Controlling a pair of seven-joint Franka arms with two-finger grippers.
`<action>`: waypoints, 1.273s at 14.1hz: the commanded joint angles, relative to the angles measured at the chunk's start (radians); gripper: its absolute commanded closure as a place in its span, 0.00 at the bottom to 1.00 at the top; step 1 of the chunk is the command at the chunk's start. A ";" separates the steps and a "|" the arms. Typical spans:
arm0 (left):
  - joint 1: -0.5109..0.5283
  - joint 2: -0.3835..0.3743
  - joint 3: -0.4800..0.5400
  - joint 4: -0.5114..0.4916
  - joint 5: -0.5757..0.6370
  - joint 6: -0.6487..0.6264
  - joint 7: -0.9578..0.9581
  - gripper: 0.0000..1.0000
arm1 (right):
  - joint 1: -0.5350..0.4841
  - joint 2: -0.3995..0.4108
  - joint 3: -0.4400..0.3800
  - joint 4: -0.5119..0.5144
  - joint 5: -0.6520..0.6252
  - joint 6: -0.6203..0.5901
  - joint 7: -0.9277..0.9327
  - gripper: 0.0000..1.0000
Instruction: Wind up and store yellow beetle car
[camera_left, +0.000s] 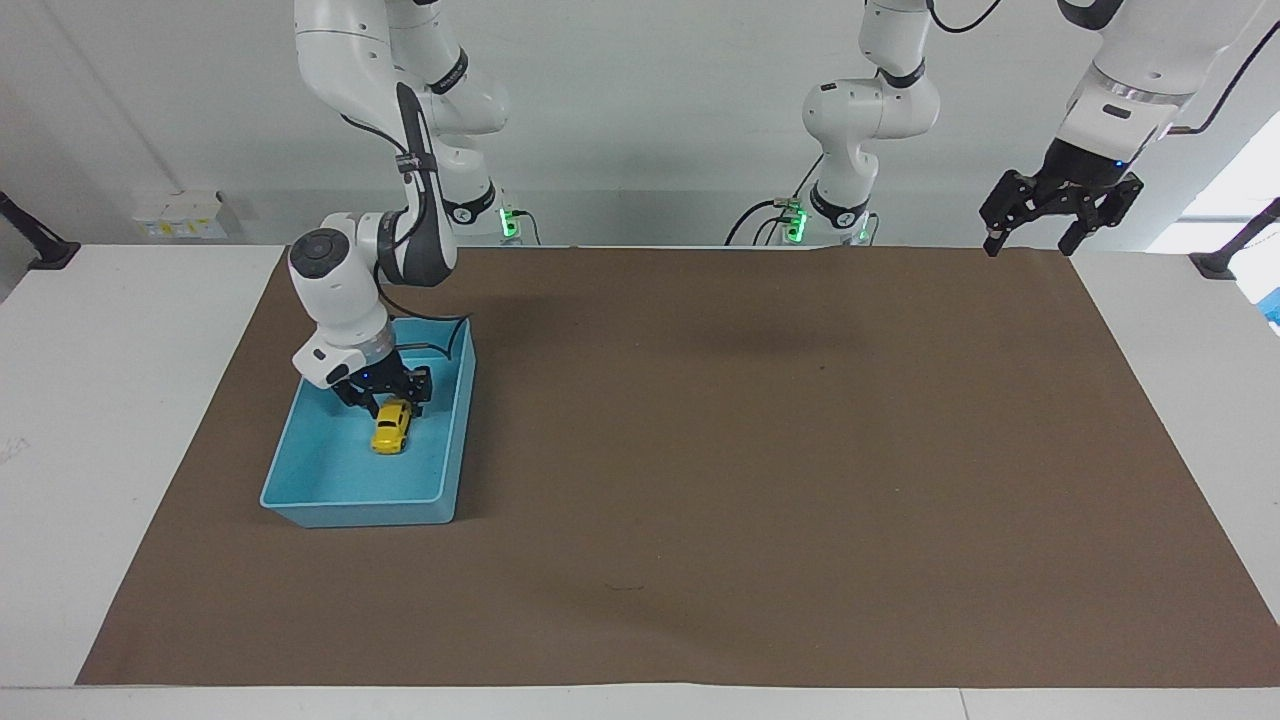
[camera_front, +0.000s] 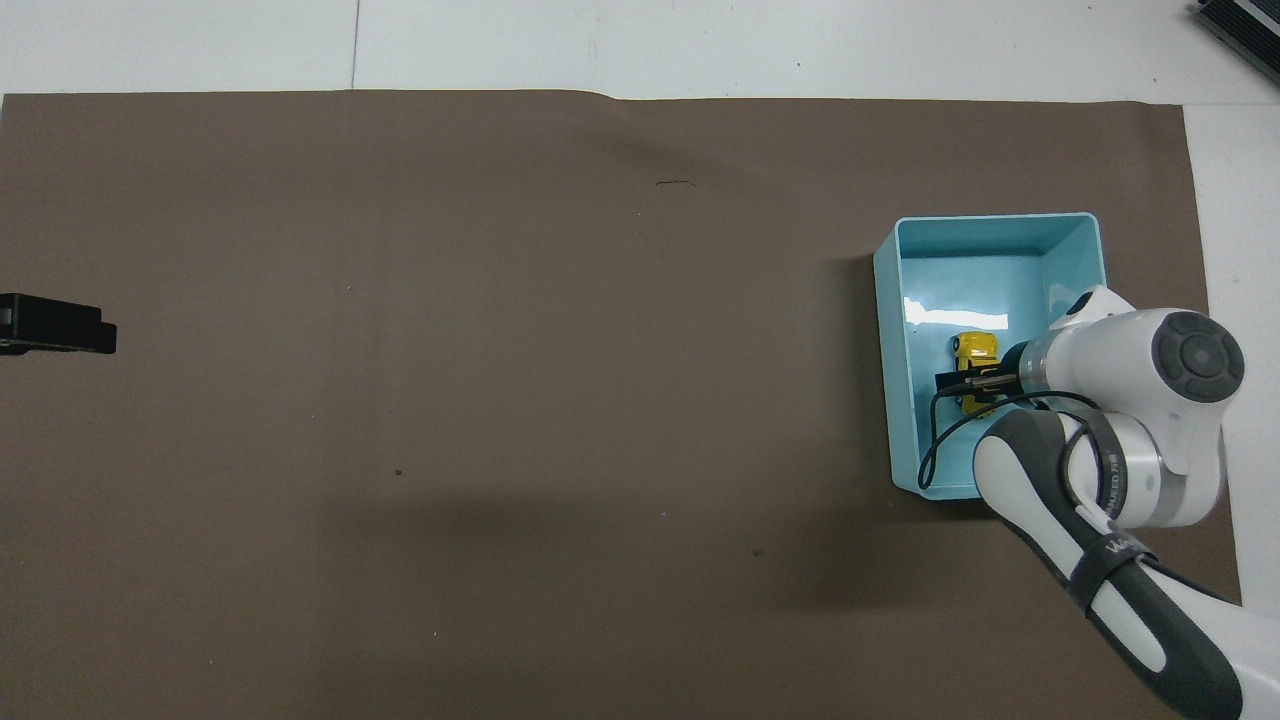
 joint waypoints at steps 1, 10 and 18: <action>0.016 -0.006 -0.010 -0.005 -0.004 -0.004 0.007 0.00 | -0.005 -0.049 0.012 0.050 -0.011 -0.111 -0.019 0.00; 0.016 -0.006 -0.010 -0.005 -0.004 -0.004 0.007 0.00 | -0.005 -0.087 0.022 0.275 -0.011 -0.413 0.004 0.00; 0.016 -0.006 -0.010 -0.005 -0.004 -0.004 0.007 0.00 | -0.003 -0.090 0.025 0.485 -0.039 -0.656 0.049 0.00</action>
